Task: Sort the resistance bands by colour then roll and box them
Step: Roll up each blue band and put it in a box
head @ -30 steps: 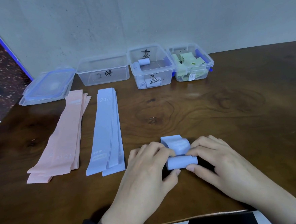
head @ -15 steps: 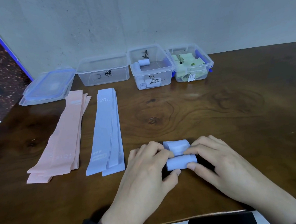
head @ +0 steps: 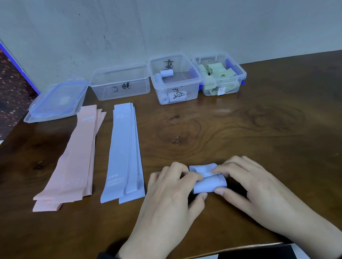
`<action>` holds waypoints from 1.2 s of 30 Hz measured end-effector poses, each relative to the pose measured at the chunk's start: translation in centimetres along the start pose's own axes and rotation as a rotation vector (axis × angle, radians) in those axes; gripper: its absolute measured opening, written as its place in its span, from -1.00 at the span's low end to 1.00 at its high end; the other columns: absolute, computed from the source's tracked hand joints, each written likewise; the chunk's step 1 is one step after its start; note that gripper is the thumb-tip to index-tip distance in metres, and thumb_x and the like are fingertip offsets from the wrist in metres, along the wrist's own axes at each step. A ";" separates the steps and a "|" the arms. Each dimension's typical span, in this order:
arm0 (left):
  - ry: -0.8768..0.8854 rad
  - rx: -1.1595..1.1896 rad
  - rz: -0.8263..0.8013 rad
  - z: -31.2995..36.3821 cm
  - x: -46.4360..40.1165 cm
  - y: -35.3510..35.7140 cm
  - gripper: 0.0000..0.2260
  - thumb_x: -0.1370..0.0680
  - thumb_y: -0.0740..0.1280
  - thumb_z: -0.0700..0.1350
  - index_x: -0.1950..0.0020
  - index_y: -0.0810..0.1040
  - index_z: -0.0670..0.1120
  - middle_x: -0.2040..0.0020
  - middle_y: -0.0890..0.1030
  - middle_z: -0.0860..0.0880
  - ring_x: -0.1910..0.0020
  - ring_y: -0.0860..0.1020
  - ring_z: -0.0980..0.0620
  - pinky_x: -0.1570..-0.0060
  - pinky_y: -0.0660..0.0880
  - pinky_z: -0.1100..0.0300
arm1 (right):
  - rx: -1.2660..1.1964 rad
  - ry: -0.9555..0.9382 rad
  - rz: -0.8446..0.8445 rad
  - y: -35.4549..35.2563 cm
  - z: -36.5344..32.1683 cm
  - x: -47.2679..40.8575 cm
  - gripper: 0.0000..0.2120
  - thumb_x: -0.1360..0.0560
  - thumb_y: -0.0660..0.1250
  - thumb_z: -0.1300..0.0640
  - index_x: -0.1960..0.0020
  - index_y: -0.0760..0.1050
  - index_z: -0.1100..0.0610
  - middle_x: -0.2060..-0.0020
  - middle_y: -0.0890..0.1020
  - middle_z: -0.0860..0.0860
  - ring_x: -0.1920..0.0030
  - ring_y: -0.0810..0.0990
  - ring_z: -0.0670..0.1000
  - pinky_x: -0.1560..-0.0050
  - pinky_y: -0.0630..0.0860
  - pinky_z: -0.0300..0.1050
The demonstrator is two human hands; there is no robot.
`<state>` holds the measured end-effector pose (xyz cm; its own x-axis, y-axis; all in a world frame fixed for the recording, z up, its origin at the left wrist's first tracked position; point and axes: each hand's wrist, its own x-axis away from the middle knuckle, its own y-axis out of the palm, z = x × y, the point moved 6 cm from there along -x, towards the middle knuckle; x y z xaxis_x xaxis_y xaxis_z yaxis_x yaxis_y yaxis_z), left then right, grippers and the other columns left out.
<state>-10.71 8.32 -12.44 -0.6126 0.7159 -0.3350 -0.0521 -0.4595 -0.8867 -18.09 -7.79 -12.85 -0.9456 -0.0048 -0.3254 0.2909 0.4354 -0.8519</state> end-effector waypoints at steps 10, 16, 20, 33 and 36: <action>0.030 -0.055 0.003 0.4 -0.4 -0.4 -0.80 -0.57 0.35 0.07 -0.18 0.54 0.12 -0.03 0.37 0.15 0.01 0.40 0.15 -0.03 0.44 0.10 | 0.028 -0.015 0.036 -0.6 0.0 -0.8 -0.72 -0.58 0.28 -0.13 -0.15 0.65 -0.04 0.02 0.45 -0.23 0.06 0.48 -0.08 0.13 0.55 -0.07; 0.022 -0.116 -0.013 0.0 -1.9 -0.6 -0.75 -0.58 0.27 0.17 -0.20 0.56 0.14 -0.02 0.36 0.16 -0.01 0.37 0.15 -0.06 0.39 0.13 | 0.063 -0.065 0.066 -0.7 -0.9 -2.3 -0.90 -0.56 0.38 0.10 -0.04 0.65 -0.01 0.03 0.48 -0.17 0.08 0.42 -0.12 0.14 0.53 -0.03; 0.051 -0.094 -0.039 -0.1 -2.2 -0.4 -0.70 -0.54 0.35 0.16 -0.25 0.47 0.15 -0.09 0.37 0.16 -0.05 0.37 0.16 -0.09 0.42 0.13 | 0.037 -0.084 0.035 -0.6 -0.8 -2.8 -0.89 -0.57 0.34 0.07 -0.01 0.64 -0.01 0.04 0.51 -0.21 0.06 0.47 -0.11 0.08 0.53 0.00; 0.058 -0.051 -0.062 -0.9 -3.3 -0.1 -0.83 -0.54 0.29 0.10 -0.09 0.51 0.11 -0.04 0.44 0.20 0.02 0.39 0.17 0.00 0.39 0.13 | 0.121 -0.099 -0.146 0.0 -0.1 -4.2 -0.75 -0.52 0.34 -0.18 -0.17 0.51 -0.17 -0.03 0.49 -0.30 -0.02 0.45 -0.16 -0.06 0.44 -0.11; 0.060 -0.032 -0.032 -0.6 -4.7 -1.2 -0.84 -0.53 0.25 0.10 -0.03 0.51 0.08 0.01 0.44 0.20 0.04 0.38 0.17 0.01 0.39 0.17 | 0.138 -0.093 -0.157 -0.3 -0.5 -5.3 -0.73 -0.54 0.35 -0.15 -0.22 0.48 -0.15 -0.02 0.47 -0.28 0.00 0.42 -0.19 -0.04 0.39 -0.17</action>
<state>-7.25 5.82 -10.00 -0.5622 0.7607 -0.3243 -0.0452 -0.4198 -0.9065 -13.19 -7.48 -10.67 -0.9652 -0.1481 -0.2156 0.1648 0.2959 -0.9409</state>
